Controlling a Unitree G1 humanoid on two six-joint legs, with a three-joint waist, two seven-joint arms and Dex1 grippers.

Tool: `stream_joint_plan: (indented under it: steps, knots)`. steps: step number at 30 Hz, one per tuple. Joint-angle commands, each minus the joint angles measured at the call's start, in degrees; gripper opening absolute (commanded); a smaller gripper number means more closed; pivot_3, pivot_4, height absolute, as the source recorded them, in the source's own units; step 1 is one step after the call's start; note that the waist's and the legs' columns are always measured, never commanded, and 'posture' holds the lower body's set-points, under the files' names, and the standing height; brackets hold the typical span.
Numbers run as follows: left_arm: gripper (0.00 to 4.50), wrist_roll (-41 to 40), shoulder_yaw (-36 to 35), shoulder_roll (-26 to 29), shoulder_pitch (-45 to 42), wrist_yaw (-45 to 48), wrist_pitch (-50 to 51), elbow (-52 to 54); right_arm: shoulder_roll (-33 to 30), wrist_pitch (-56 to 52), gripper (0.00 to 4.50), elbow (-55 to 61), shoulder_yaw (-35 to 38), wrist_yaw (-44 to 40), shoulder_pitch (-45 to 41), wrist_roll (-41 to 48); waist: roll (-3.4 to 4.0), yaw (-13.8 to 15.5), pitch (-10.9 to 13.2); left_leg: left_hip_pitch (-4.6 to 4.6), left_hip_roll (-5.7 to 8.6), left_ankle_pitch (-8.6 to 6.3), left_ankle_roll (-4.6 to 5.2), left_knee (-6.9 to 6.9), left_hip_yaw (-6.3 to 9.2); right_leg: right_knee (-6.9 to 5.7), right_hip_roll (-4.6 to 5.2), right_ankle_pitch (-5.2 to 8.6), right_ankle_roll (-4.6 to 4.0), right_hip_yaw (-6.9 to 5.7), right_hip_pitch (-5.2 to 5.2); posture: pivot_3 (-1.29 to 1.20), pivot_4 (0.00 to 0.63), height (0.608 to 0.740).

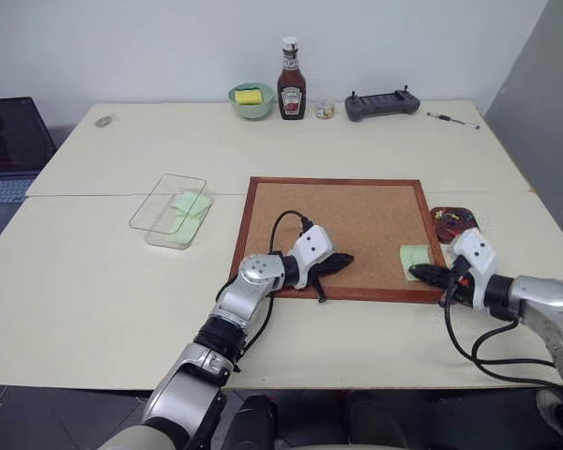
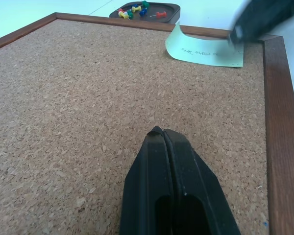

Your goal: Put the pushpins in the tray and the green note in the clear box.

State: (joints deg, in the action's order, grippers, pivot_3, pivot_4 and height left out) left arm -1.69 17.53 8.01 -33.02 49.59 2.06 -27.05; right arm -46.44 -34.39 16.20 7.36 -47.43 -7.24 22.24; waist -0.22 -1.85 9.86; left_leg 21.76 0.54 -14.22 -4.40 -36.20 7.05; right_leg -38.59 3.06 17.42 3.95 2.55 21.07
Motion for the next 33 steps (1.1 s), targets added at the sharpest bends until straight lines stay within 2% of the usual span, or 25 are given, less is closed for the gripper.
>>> stream_joint_plan:
  steps: [1, 13, 19, 25, 33]
  knots:
    - [0.0, 1.38, 1.42, 0.41, 2.24, 0.31, 2.13, -2.94, -0.27, -0.42, 0.02, 2.66, 0.96, -0.47, -1.68, 1.54, -0.02, 0.01, -0.03, 0.0, -0.01, 0.0, 0.0, 0.0, 0.01, 0.0, -0.01, 0.0, 0.0, -0.01, 0.0, 0.0, 0.15, 0.74]
    - [0.0, 1.6, 1.03, 0.51, 1.47, -0.51, 1.87, -3.84, -0.3, 1.35, 0.02, 0.84, 0.37, -0.77, -2.99, 0.58, -0.02, 0.06, -0.03, 0.01, 0.0, 0.0, 0.0, 0.0, 0.01, -0.01, 0.0, 0.0, 0.0, -0.02, 0.0, 0.0, 0.15, 0.74]
    - [0.0, 1.65, 0.85, 0.47, 1.51, -1.07, 1.19, -3.91, 0.57, 4.5, 0.02, -3.42, 1.34, 1.64, -3.76, -1.87, -0.02, 0.05, -0.03, 0.01, 0.0, 0.0, 0.0, 0.0, 0.0, -0.01, 0.0, 0.0, 0.0, -0.01, 0.0, 0.0, 0.15, 0.74]
    - [0.0, -1.1, -2.14, -1.13, 0.64, -2.08, 0.35, -3.46, 0.92, 5.9, 0.02, -5.12, 0.98, 2.34, -4.42, -3.02, -0.02, 0.06, -0.03, 0.01, 0.0, 0.0, 0.0, 0.0, 0.0, -0.02, 0.0, 0.0, 0.0, -0.01, 0.0, 0.0, 0.15, 0.74]
    - [1.31, -3.65, -4.3, -0.88, 0.67, -2.3, 1.11, 2.6, 1.72, 7.62, 0.0, -7.58, 1.8, 4.72, -5.63, -4.76, -0.06, 0.0, 0.01, 0.05, 0.01, 0.01, -0.01, -0.03, 0.01, -0.03, 0.01, -0.02, 0.02, -0.01, 0.04, 0.0, 0.15, 0.74]
